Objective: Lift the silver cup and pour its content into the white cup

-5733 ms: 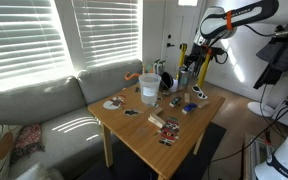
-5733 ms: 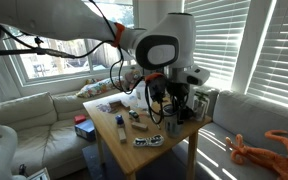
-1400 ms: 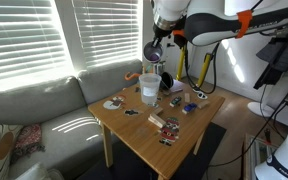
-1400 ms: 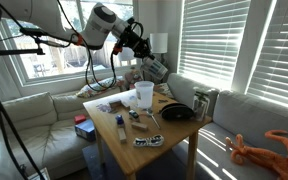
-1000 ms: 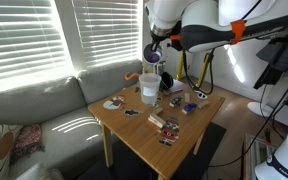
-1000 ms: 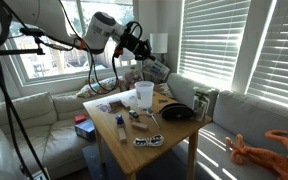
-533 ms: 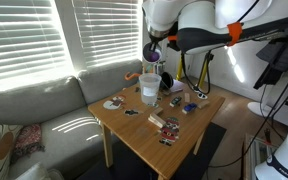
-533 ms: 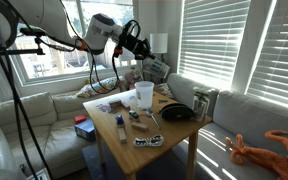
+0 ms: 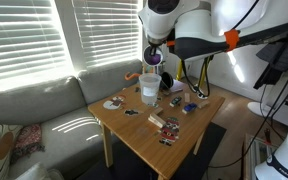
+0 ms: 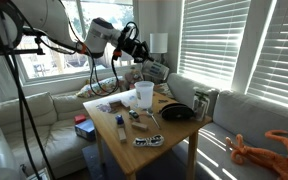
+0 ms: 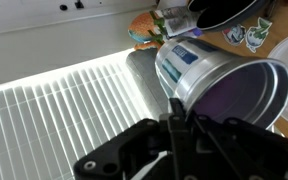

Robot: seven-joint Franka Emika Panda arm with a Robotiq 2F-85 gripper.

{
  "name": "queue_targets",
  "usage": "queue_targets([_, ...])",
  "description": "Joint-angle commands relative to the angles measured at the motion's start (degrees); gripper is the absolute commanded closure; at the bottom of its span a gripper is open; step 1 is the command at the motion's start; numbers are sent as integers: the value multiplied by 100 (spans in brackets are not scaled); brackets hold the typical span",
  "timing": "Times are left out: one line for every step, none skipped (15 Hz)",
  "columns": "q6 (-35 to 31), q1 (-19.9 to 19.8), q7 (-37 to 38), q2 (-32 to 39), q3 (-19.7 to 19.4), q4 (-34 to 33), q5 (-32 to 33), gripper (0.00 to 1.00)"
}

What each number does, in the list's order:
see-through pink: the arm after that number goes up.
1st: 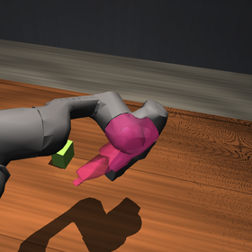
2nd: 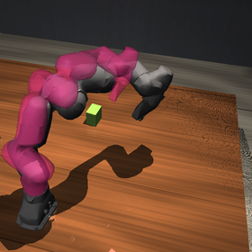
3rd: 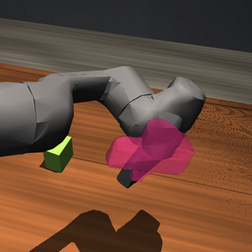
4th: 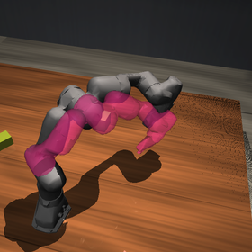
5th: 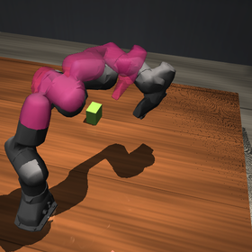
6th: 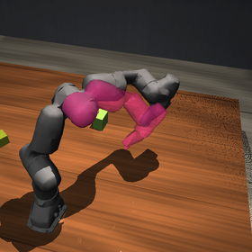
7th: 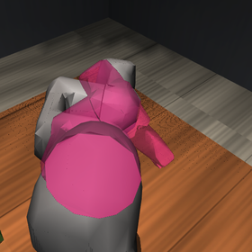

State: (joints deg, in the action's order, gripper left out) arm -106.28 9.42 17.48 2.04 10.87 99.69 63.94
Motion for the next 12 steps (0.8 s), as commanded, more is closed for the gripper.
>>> queue_targets([410,181,-6,139,57,-19,380,99])
queue_targets([511,224,7,193,71,-34,489,99])
queue_targets([609,264,17,242,84,-51,616,99])
queue_targets([692,300,-2,272,93,-59,714,99])
queue_targets([769,334,-15,313,100,-71,836,99])
queue_targets([864,371,-27,360,117,-93,967,99])
queue_targets([923,398,-39,386,126,-97,1080,99])
queue_targets([974,420,-48,419,138,-106,1165,99])
queue_targets([1026,439,-61,440,146,-105,1255,99])
queue_targets([1069,460,-66,464,150,-104,1330,99])
queue_targets([1104,476,-79,483,152,-99,1412,99])
queue_targets([1127,488,-85,497,152,-94,1480,99])
